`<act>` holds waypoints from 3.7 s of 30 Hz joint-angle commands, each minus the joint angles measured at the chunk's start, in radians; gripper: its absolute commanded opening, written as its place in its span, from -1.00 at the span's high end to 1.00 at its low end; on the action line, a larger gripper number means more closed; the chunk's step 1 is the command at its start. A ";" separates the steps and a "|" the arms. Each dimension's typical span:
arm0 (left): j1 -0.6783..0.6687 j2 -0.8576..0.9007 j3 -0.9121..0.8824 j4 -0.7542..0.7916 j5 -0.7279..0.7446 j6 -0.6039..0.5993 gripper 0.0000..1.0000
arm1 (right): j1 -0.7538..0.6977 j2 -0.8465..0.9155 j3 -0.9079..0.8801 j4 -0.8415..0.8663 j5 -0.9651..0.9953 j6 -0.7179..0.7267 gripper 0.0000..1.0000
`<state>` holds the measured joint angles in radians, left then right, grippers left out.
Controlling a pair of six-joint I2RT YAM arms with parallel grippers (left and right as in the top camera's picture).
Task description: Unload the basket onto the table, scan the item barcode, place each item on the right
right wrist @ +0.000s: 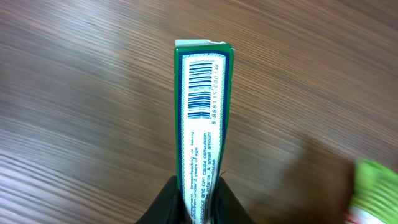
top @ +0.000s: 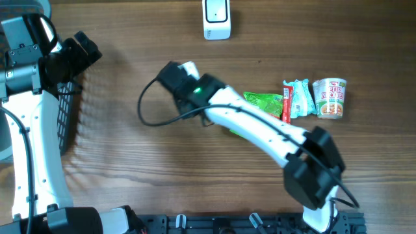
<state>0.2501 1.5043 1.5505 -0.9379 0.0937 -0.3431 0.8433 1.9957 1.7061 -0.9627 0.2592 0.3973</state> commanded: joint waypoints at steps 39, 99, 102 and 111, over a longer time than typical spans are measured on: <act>0.003 0.004 0.002 0.001 -0.013 -0.002 -1.00 | -0.129 -0.363 -0.385 0.256 -0.182 -0.071 -0.54; 0.003 0.004 0.002 0.001 -0.013 -0.002 -1.00 | -0.571 -0.208 -0.432 -0.089 -0.330 -0.200 0.56; 0.003 0.004 0.002 0.001 -0.013 -0.003 -1.00 | -0.554 -0.211 -0.387 -0.047 -0.621 -0.270 0.36; 0.003 0.004 0.002 0.001 -0.013 -0.002 -1.00 | -0.335 -0.203 -0.386 0.183 -0.626 -0.161 0.28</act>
<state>0.2501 1.5047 1.5505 -0.9386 0.0937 -0.3431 0.4164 1.7920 1.3064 -0.8284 -0.3874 0.1860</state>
